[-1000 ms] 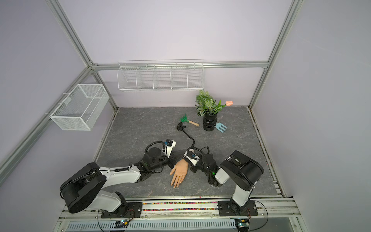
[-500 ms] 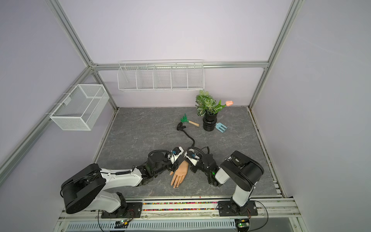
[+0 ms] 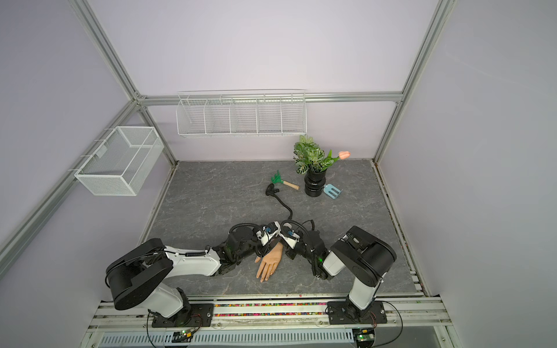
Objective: Take off the watch
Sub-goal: Untie the watch from the hand.
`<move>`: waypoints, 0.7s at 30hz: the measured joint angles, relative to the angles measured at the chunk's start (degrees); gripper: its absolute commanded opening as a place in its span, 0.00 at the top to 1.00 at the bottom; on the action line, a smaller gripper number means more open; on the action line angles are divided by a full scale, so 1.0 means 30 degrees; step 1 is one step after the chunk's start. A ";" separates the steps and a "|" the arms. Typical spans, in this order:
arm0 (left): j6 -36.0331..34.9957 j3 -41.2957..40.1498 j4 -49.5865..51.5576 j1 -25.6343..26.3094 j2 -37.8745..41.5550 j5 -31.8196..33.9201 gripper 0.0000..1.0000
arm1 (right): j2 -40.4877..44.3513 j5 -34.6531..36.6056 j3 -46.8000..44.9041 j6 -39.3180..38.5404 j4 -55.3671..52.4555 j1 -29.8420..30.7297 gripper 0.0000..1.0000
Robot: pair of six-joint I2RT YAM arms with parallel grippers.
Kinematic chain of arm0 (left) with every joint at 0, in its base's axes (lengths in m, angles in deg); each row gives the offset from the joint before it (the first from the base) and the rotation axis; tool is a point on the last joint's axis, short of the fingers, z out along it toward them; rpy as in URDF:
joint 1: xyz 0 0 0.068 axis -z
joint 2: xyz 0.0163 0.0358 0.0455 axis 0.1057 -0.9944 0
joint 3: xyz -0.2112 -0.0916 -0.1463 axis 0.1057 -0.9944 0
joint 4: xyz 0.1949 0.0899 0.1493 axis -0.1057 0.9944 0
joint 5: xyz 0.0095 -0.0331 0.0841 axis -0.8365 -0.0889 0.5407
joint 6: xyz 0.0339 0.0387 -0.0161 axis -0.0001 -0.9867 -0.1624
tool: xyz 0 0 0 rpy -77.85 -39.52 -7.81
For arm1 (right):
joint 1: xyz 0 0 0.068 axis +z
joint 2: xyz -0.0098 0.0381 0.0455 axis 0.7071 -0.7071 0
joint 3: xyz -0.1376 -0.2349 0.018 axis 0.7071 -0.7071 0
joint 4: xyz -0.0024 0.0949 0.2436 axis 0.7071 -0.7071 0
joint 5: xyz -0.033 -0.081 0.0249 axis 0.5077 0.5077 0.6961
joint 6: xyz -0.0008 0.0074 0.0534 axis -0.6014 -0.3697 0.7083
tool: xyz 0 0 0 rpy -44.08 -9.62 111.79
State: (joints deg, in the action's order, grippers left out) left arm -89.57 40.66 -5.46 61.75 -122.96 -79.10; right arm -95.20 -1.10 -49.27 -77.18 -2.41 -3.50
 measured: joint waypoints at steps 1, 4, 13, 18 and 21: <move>-0.0044 0.0066 -0.0022 0.0022 -0.0102 0.0095 0.51 | 0.0000 0.0000 0.0007 0.0000 -0.0007 0.0000 0.93; -0.0364 0.0328 0.0117 0.0102 -0.0350 0.0146 0.53 | 0.0000 -0.0022 0.0007 -0.0007 -0.0029 0.0000 0.93; -0.1843 0.2025 0.2193 0.0080 -0.0750 0.0423 0.56 | 0.0284 0.0000 0.0007 0.0102 -0.0517 -0.0051 0.92; -0.1348 0.2557 0.1719 0.0066 -0.1574 0.0576 0.70 | 0.0321 0.0095 0.0007 0.0619 -0.0663 -0.0131 0.92; -0.0729 0.2557 0.1348 0.0073 -0.1800 0.0321 0.95 | 0.0364 0.0160 0.0007 0.0787 -0.0714 -0.0131 0.92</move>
State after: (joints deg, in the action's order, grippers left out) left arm -91.76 48.33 -1.42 61.97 -128.36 -78.14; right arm -94.11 -0.62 -49.25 -74.82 -4.56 -3.90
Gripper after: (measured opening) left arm 0.188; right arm 0.226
